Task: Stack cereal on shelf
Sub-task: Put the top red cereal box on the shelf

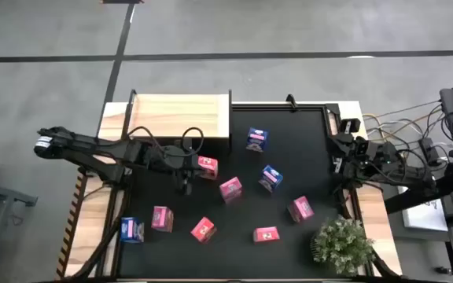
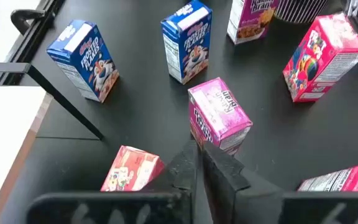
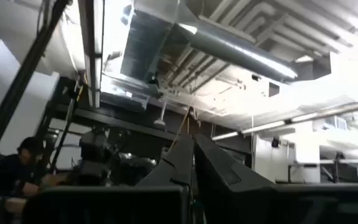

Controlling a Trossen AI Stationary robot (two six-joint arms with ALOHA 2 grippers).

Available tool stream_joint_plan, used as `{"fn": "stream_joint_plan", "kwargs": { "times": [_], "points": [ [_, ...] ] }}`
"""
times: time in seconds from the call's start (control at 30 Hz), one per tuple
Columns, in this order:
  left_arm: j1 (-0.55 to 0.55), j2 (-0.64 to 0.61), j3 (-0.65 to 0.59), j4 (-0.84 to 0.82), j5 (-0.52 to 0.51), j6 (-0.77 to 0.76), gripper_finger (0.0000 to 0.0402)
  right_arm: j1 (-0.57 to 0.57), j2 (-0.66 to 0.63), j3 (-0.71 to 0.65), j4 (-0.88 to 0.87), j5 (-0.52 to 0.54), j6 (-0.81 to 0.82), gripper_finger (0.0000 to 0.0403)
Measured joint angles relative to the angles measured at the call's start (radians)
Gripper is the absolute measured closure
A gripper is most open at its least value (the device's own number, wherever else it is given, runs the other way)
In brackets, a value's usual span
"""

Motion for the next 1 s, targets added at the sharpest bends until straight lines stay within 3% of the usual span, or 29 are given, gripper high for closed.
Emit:
{"fn": "stream_joint_plan", "kwargs": {
  "times": [0.37, 0.67, 0.83, 1.0],
  "points": [
    [0.002, 0.084, 0.119, -0.192, 0.000, 0.030, 0.0288, 0.000, 0.002, 0.001, -0.032, -0.034, -0.001, 0.0394],
    [0.050, 0.148, 0.114, -0.192, -0.005, 0.152, 0.0180, 0.000, 0.005, 0.000, -0.028, -0.033, -0.048, 0.0394],
    [0.117, 0.189, 0.116, -0.156, 0.003, 0.226, 0.0152, 0.000, 0.005, 0.000, -0.026, -0.025, -0.079, 0.0394],
    [0.187, 0.227, 0.116, -0.145, 0.110, 0.269, 0.0151, 0.000, 0.005, 0.000, -0.026, -0.025, -0.096, 0.0394]
  ]
}}
